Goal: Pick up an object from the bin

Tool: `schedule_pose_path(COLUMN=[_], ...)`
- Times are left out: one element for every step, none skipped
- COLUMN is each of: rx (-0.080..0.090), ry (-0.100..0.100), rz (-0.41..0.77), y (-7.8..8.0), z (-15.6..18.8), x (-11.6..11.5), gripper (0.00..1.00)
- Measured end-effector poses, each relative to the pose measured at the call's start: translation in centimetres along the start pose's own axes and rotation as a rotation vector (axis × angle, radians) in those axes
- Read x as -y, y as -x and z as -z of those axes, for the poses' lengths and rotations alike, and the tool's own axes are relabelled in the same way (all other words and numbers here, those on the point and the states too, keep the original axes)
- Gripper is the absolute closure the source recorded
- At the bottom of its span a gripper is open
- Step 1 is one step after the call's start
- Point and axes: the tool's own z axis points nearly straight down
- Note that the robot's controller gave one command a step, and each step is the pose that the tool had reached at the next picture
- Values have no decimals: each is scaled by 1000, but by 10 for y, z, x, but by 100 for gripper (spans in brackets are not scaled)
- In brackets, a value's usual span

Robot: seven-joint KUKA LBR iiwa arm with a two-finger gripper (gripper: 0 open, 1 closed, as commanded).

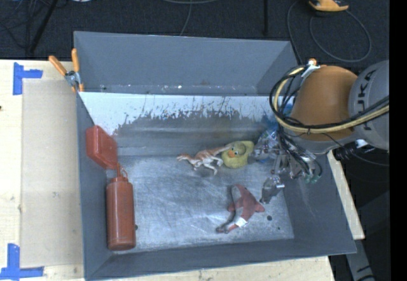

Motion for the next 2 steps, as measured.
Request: schedule_pose_path(rx=[6,7], ry=[-2,-2], rz=[196,513], y=[6,-20], z=[-10,-34], x=[-13,-37], gripper=[0,0])
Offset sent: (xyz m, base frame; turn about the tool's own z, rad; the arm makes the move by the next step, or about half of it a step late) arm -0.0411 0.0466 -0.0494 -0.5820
